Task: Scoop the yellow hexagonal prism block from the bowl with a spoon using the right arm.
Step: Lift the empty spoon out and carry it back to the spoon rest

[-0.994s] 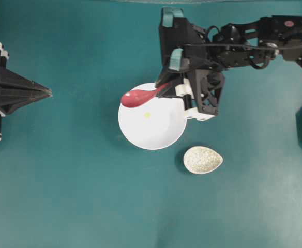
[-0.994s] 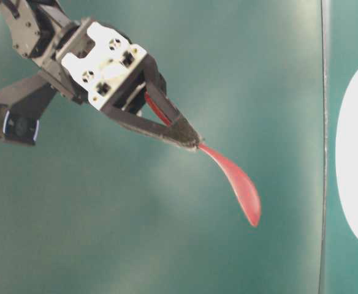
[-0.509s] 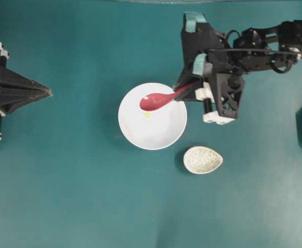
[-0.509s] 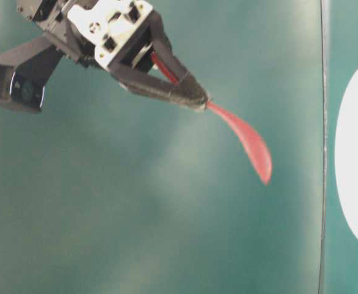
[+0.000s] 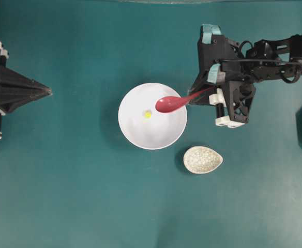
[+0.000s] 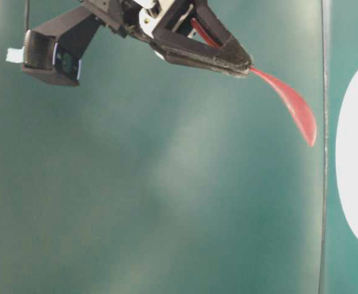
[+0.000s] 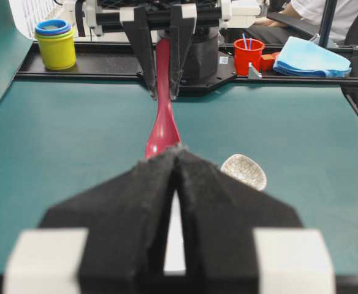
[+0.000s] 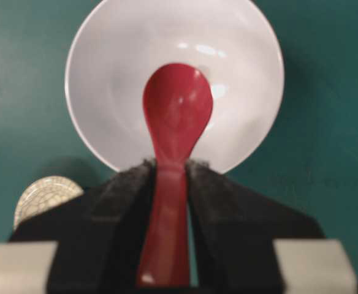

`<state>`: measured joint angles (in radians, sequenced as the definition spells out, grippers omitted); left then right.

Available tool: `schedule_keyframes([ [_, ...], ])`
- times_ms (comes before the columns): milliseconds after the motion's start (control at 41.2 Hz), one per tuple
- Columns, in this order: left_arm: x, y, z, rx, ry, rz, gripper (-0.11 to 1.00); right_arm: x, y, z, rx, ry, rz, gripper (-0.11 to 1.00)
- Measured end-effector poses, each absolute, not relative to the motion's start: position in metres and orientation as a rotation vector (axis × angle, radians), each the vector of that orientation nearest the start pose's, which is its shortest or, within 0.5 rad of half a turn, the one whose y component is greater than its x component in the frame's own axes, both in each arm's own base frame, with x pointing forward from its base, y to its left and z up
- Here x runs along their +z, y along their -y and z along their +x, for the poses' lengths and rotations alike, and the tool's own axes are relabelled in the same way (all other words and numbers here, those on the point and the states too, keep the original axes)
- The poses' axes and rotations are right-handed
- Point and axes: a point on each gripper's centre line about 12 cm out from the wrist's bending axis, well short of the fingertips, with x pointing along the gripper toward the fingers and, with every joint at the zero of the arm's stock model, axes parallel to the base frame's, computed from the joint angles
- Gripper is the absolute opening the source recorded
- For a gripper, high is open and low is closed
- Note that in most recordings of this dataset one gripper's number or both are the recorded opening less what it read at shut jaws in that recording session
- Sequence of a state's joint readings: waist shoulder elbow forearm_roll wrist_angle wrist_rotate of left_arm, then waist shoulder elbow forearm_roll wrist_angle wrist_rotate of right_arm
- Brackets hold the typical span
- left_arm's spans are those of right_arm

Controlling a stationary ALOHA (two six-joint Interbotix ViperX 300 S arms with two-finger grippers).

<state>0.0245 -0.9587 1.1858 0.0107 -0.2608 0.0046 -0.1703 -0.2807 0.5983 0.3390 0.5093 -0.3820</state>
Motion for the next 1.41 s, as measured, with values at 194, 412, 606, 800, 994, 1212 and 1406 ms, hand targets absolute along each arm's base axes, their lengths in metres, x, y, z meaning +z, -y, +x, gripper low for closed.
schedule_keyframes([
  [194, 0.285, -0.005, 0.199, 0.022, 0.034, 0.015, 0.03, 0.248, 0.040, 0.337, 0.013, -0.783, 0.056, 0.24],
  [412, 0.285, -0.005, 0.199, 0.022, 0.035, 0.014, 0.03, 0.249, 0.037, 0.331, 0.008, -0.779, 0.112, 0.24],
  [606, 0.285, -0.005, 0.199, 0.022, 0.034, 0.014, 0.03, 0.254, 0.023, 0.313, 0.016, -0.765, 0.165, 0.24],
  [800, 0.285, -0.005, 0.199, 0.025, 0.035, 0.014, 0.03, 0.257, 0.001, 0.296, 0.060, -0.753, 0.191, 0.24],
  [994, 0.285, -0.005, 0.199, 0.027, 0.035, 0.016, 0.03, 0.239, -0.025, 0.284, 0.111, -0.807, 0.223, 0.24],
  [1212, 0.285, -0.006, 0.199, 0.029, 0.034, 0.014, 0.03, 0.209, -0.047, 0.273, 0.127, -0.836, 0.261, 0.24],
  [1406, 0.285, -0.006, 0.199, 0.029, 0.035, 0.014, 0.03, 0.193, -0.049, 0.273, 0.108, -0.818, 0.266, 0.24],
])
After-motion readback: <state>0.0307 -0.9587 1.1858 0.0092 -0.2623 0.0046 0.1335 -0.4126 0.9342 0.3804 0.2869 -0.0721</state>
